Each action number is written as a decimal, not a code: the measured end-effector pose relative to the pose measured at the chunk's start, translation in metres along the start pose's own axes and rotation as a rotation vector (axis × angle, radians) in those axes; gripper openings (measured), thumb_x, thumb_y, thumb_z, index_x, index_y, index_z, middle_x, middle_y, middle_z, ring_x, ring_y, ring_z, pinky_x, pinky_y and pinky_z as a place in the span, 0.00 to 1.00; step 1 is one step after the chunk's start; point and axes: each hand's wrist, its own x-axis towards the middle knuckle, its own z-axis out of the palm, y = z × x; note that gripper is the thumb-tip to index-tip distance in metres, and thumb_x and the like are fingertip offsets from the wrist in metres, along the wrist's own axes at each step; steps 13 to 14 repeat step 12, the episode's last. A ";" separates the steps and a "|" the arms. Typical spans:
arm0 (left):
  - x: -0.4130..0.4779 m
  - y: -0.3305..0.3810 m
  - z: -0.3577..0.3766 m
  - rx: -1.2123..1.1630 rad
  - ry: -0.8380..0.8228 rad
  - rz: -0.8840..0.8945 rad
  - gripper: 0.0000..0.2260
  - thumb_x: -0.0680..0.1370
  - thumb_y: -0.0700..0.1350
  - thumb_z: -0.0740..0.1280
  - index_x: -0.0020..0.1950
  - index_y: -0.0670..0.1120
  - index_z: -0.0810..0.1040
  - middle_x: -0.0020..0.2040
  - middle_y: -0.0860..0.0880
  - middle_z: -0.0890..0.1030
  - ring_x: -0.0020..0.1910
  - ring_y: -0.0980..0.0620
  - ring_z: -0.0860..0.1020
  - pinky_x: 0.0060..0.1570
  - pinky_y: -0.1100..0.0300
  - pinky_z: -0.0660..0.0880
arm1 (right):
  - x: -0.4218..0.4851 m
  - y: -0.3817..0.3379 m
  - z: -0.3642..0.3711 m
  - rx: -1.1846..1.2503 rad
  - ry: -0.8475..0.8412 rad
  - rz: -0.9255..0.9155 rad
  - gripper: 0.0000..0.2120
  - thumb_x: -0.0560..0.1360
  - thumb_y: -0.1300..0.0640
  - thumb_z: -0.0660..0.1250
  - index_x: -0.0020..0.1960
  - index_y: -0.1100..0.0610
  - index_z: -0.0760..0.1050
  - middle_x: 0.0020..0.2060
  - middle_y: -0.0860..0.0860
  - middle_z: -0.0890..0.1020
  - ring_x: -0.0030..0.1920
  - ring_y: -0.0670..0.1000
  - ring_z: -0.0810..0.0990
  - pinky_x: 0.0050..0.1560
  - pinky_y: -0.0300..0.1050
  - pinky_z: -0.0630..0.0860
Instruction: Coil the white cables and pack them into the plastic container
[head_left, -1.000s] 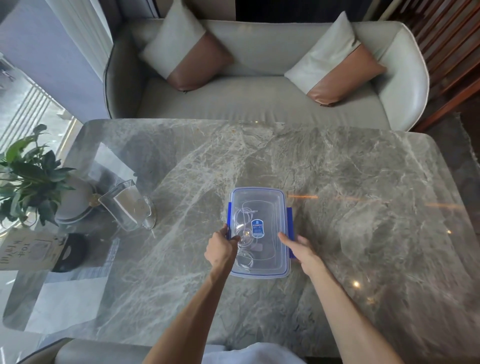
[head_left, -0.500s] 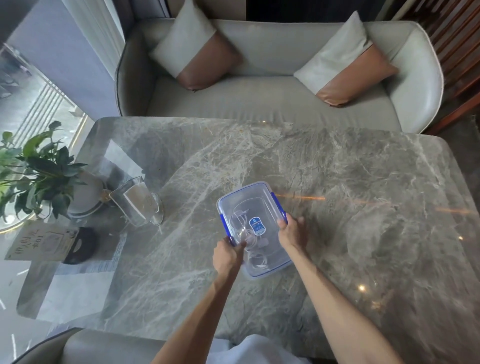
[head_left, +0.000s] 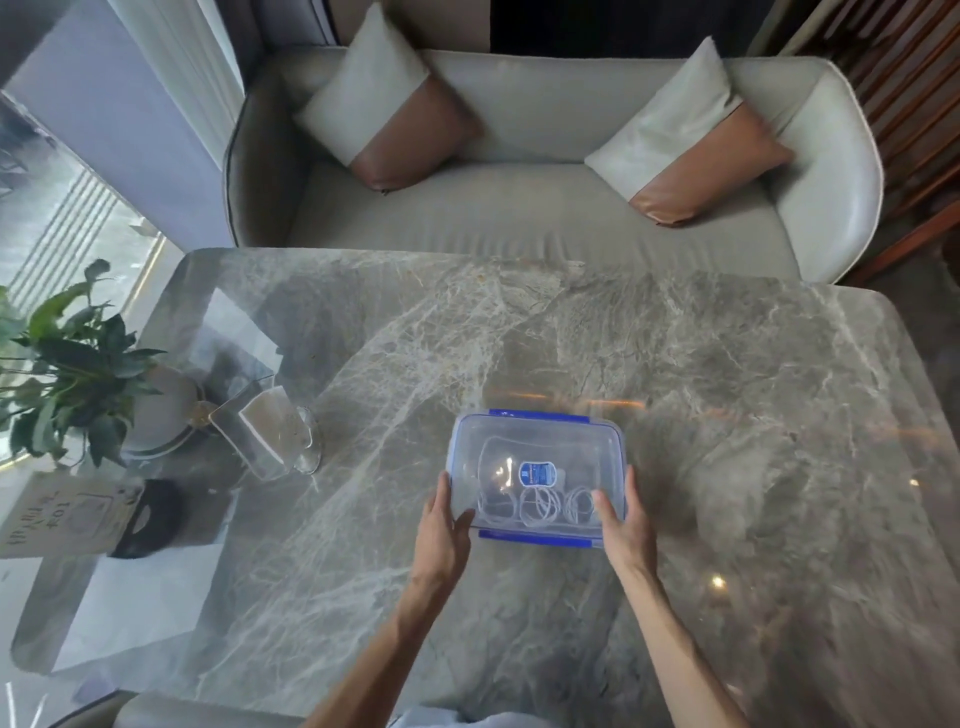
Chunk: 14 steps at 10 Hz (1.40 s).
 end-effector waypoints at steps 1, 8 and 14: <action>0.026 0.014 -0.011 0.007 0.051 -0.002 0.29 0.79 0.39 0.65 0.78 0.39 0.58 0.75 0.39 0.67 0.73 0.41 0.68 0.68 0.56 0.65 | 0.028 -0.021 0.004 0.009 -0.071 -0.043 0.36 0.80 0.47 0.66 0.81 0.50 0.52 0.77 0.53 0.66 0.76 0.53 0.67 0.73 0.48 0.64; 0.135 0.073 -0.015 0.948 -0.157 0.261 0.35 0.78 0.68 0.51 0.78 0.60 0.35 0.80 0.46 0.34 0.77 0.39 0.32 0.76 0.39 0.45 | 0.097 -0.095 0.024 -1.005 -0.165 -0.418 0.37 0.78 0.30 0.47 0.80 0.41 0.37 0.81 0.53 0.36 0.80 0.56 0.35 0.78 0.58 0.39; 0.142 0.161 -0.085 0.905 -0.368 0.177 0.28 0.80 0.61 0.59 0.77 0.54 0.61 0.76 0.48 0.67 0.75 0.43 0.65 0.72 0.37 0.57 | 0.088 -0.195 -0.022 -1.014 -0.376 -0.289 0.29 0.79 0.34 0.52 0.77 0.43 0.63 0.78 0.50 0.64 0.78 0.53 0.63 0.77 0.60 0.49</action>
